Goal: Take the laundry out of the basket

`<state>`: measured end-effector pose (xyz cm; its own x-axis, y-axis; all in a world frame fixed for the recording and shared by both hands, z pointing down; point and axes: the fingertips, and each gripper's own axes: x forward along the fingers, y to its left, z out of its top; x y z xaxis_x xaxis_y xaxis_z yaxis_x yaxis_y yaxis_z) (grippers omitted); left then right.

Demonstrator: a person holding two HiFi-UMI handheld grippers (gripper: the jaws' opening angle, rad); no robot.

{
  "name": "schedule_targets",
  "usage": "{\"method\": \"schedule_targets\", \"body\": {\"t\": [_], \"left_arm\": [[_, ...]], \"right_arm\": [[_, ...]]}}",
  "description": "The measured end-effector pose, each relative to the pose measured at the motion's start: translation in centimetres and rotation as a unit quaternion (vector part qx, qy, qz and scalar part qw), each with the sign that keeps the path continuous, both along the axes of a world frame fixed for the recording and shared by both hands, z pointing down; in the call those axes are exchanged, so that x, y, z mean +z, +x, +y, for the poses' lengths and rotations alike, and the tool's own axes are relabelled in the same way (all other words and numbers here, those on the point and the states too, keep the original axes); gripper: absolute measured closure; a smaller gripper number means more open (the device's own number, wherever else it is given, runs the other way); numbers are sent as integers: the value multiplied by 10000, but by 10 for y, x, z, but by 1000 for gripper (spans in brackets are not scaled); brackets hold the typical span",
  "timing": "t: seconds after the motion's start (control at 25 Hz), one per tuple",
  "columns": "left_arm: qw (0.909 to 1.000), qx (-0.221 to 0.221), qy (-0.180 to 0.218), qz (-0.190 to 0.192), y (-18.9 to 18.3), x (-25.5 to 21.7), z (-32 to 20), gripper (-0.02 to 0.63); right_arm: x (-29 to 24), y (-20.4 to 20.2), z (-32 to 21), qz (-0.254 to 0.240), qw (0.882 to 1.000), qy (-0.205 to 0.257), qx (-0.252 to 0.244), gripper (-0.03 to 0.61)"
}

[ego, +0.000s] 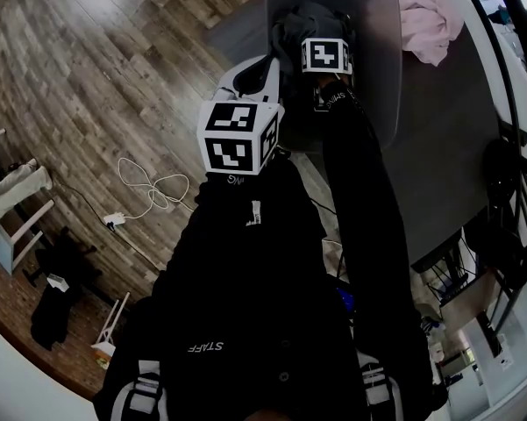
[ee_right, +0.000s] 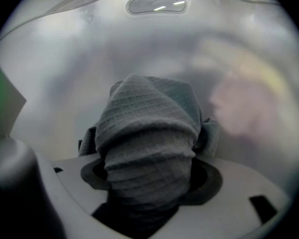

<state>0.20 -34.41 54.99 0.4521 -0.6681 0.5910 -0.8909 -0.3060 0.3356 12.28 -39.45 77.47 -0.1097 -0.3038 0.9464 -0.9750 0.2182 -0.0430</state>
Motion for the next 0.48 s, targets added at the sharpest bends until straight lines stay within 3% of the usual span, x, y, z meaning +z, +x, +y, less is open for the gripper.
{"method": "schedule_targets", "body": {"t": [0.2,0.48], "left_arm": [[9999,14,133,-20,-1,-14,3,612],[9995,-91,310,-36,-6,-41,20,612]], "right_arm": [[-32,5,2,-248,9996,39,-111,249],[-141,5,5,-338,9892,1372,-375,247]]}}
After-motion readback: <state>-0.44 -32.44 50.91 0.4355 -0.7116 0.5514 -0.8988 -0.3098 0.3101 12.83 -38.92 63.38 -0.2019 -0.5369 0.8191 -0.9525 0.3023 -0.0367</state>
